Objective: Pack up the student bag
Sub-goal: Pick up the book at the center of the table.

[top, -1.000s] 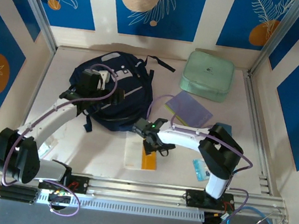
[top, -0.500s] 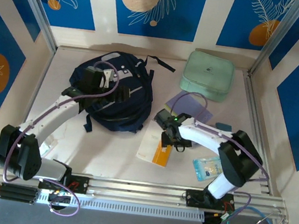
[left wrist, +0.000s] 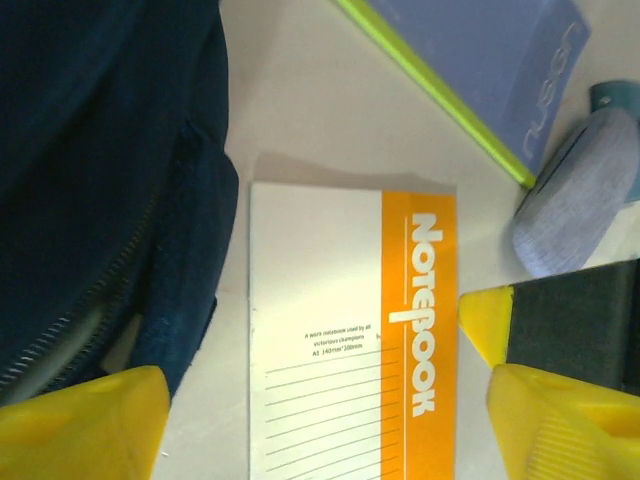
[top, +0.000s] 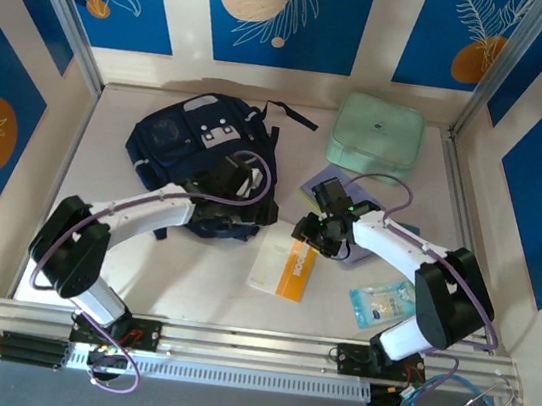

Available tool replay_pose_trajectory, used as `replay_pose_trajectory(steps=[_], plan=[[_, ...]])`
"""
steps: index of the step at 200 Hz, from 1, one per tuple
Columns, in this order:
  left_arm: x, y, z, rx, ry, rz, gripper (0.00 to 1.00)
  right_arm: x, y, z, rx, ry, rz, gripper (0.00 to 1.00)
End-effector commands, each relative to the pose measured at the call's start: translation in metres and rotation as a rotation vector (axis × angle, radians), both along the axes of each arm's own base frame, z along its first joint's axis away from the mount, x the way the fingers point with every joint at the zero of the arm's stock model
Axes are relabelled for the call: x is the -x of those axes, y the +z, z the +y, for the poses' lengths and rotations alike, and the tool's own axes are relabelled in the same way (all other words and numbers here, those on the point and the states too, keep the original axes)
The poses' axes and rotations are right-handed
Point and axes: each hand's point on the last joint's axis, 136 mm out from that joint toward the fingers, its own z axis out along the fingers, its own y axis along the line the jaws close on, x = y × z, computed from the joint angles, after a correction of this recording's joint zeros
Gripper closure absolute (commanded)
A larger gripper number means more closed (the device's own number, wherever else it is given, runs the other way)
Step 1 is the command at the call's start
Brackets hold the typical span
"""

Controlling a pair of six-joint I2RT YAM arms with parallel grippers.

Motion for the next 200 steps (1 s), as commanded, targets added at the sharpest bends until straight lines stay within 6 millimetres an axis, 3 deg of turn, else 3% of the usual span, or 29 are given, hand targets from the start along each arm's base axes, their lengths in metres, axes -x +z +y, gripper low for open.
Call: replay_pose_trajectory(steps=[1,21,104,200], plan=[[0.003,-0.009,-0.016,-0.016,-0.006,0.014,0.24,0.004,-0.011,0.001,-0.056,-0.035,0.072,0.51],[0.013,-0.024,-0.027,-0.047,-0.053,0.041,0.35,0.006,-0.02,0.0,-0.057,-0.037,0.104,0.54],[0.028,-0.067,-0.024,-0.16,-0.064,0.121,0.48,0.013,-0.041,-0.012,0.003,-0.084,0.192,0.57],[0.034,-0.089,-0.017,-0.221,-0.071,0.17,0.48,0.02,-0.052,-0.013,0.027,-0.098,0.229,0.58]])
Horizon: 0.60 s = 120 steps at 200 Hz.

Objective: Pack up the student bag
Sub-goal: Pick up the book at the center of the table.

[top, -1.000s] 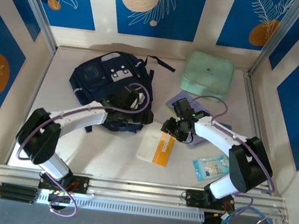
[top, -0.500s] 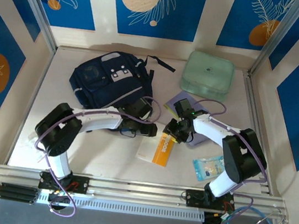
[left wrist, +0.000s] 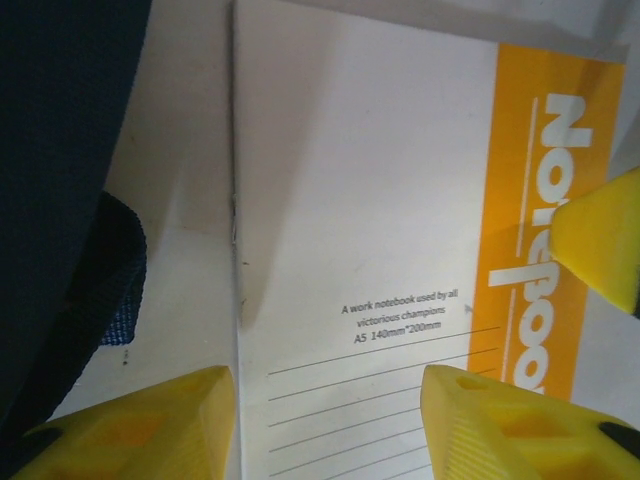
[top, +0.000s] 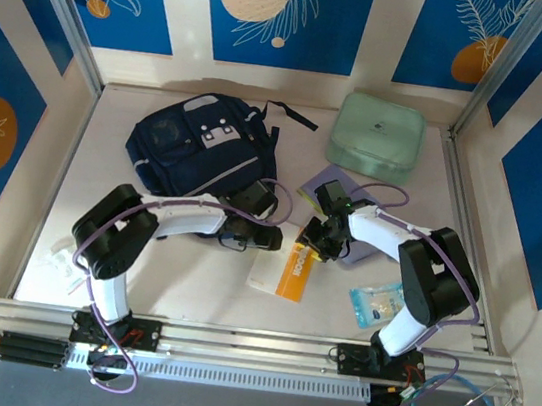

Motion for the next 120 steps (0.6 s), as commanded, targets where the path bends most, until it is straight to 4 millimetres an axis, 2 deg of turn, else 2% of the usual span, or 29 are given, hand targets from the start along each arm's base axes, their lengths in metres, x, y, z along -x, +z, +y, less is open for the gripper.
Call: replay_pose_trajectory(steps=[1,31,77,94,120], plan=[[0.006,-0.014,0.005,-0.06,-0.007,0.034,0.48,0.016,-0.015,-0.004,0.023,-0.011,0.082,0.58],[0.008,-0.019,0.003,-0.061,-0.015,0.056,0.47,0.019,-0.018,-0.003,0.033,-0.005,0.087,0.58],[0.012,-0.016,-0.012,0.021,-0.035,0.086,0.53,0.02,-0.019,-0.003,0.039,-0.001,0.087,0.59],[0.012,-0.009,-0.022,0.078,-0.053,0.089,0.54,0.02,-0.019,-0.003,0.037,-0.002,0.086,0.59],[0.007,0.013,-0.035,0.184,-0.082,0.046,0.56,0.02,-0.022,-0.001,0.032,-0.006,0.089,0.59]])
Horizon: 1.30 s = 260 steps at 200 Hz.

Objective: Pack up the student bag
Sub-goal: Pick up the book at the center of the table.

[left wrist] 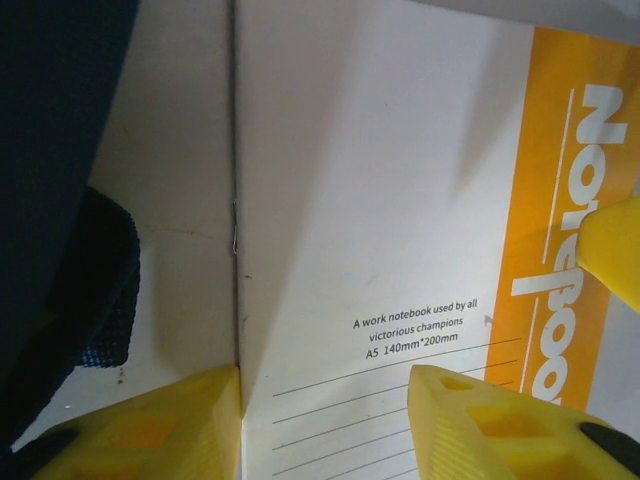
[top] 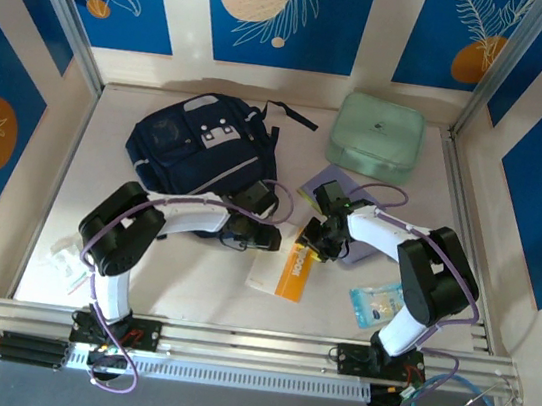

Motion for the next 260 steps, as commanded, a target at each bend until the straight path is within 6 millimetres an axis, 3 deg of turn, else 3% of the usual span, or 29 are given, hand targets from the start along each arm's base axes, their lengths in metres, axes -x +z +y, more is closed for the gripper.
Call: replay_pose_trajectory(steps=[1,31,65,95,164,211,235,260], plan=[[0.006,0.021,-0.031,0.178,-0.07,0.001,0.56,0.018,-0.02,-0.003,0.026,-0.004,0.085,0.59],[0.007,0.052,-0.04,0.29,-0.111,-0.052,0.59,0.016,-0.021,-0.003,0.03,-0.014,0.08,0.6],[0.013,0.073,-0.035,0.317,-0.14,-0.1,0.61,0.016,-0.021,-0.006,0.04,-0.023,0.066,0.6],[0.012,0.069,-0.027,0.279,-0.131,-0.112,0.62,0.017,-0.022,-0.007,0.039,-0.024,0.065,0.61],[0.008,0.052,-0.03,0.29,-0.084,-0.04,0.62,0.018,-0.02,-0.007,0.038,-0.022,0.058,0.61],[0.002,0.041,-0.022,0.226,-0.057,-0.028,0.77,0.016,-0.017,-0.006,0.041,-0.018,0.045,0.61],[-0.005,0.047,-0.017,0.229,-0.047,-0.046,0.99,0.01,-0.006,-0.003,0.02,0.003,0.004,0.57],[-0.014,0.061,-0.012,0.241,-0.04,-0.084,1.0,-0.004,0.018,0.001,-0.018,0.017,-0.096,0.49]])
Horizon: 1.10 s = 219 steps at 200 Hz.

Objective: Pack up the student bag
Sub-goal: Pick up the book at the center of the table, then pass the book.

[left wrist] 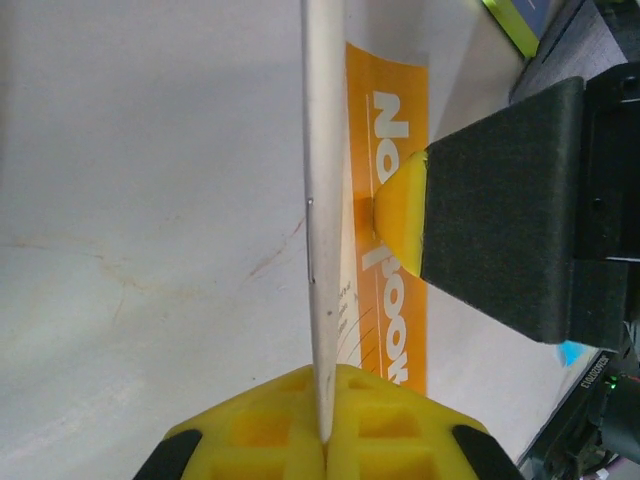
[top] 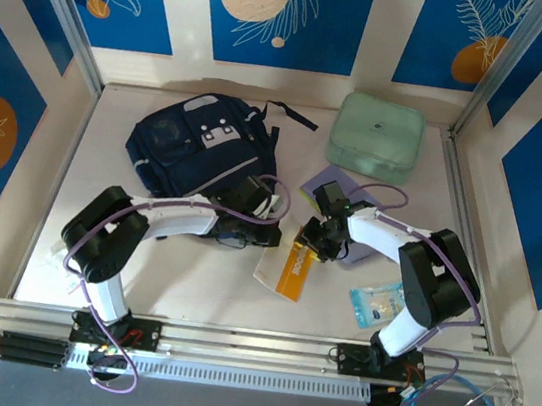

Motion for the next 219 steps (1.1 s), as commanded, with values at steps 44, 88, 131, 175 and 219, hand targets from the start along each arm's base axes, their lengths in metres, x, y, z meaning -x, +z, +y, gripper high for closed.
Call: replay_pose_trajectory(steps=[44,88,131,175,219], plan=[[-0.048,0.067,0.027,0.075,0.092,-0.132,1.0,-0.036,0.072,0.007,-0.139,0.032,-0.313,0.28],[-0.1,0.126,0.073,0.181,0.309,-0.233,1.0,-0.065,0.12,0.029,-0.343,-0.005,-0.48,0.13],[-0.136,0.186,0.103,0.392,0.544,-0.274,1.0,-0.072,0.152,0.065,-0.612,-0.056,-0.427,0.15],[-0.151,0.216,0.124,0.544,0.714,-0.297,1.0,-0.082,0.187,0.101,-0.805,-0.065,-0.423,0.16],[-0.153,0.234,0.132,0.67,0.797,-0.292,1.0,-0.092,0.225,0.133,-0.973,-0.032,-0.522,0.19]])
